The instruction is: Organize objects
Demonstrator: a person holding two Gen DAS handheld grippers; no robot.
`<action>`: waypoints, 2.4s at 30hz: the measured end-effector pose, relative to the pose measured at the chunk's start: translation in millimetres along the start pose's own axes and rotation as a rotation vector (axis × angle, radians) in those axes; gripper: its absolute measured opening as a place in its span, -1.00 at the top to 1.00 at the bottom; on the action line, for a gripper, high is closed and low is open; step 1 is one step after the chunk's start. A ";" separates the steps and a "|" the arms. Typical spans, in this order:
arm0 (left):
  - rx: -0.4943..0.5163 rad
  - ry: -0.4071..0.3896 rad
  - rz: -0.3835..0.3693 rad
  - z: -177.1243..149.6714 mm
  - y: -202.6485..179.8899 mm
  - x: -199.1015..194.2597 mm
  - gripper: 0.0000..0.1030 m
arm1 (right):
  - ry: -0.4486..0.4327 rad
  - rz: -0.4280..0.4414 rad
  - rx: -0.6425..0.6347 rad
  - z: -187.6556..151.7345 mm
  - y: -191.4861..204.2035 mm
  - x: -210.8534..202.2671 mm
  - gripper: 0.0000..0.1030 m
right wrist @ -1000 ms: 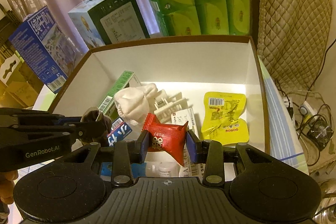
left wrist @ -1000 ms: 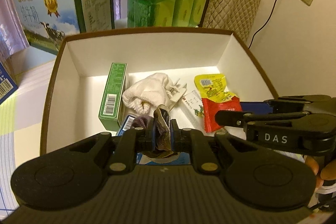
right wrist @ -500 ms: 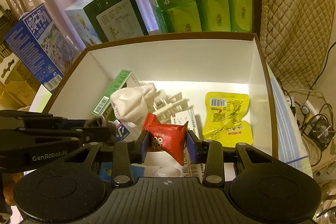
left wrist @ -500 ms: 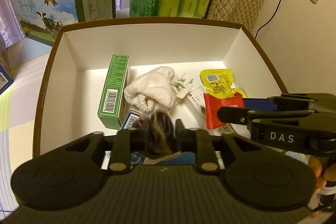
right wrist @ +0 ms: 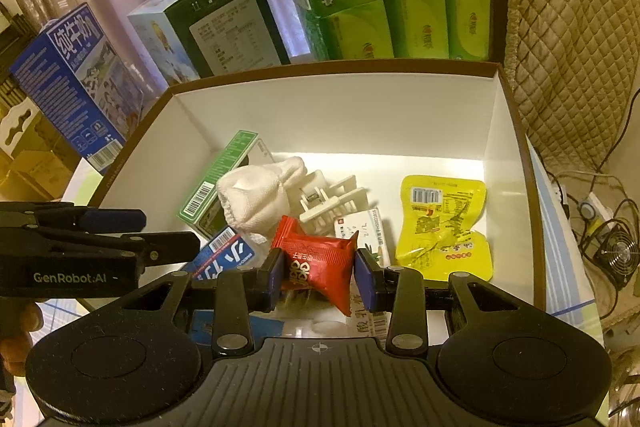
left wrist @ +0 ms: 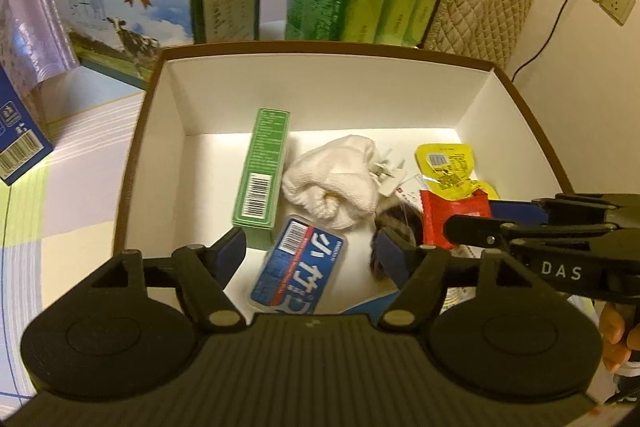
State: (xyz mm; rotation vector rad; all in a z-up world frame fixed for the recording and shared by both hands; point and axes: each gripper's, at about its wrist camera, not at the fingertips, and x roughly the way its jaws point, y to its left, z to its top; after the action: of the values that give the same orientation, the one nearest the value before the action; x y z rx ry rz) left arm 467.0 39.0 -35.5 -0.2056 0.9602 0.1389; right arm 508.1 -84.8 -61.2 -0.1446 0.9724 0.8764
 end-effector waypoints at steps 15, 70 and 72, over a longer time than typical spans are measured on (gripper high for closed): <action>-0.026 -0.016 0.052 3.9 19.6 -10.8 -0.56 | 0.020 0.027 -0.030 5.3 16.6 11.3 0.32; -0.013 -0.076 0.071 -17.9 -4.6 -61.0 -0.77 | -0.117 0.010 0.071 -18.9 2.5 -57.5 -0.29; -0.008 -0.081 0.074 -22.2 -8.7 -67.8 -0.77 | -0.126 0.012 0.073 -22.6 2.9 -66.2 -0.30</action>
State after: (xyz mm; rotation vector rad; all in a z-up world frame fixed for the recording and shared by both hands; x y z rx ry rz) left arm 412.7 23.6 8.9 -0.1707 0.8873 0.2178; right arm 474.0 -132.2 -22.7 -0.0209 0.8865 0.8499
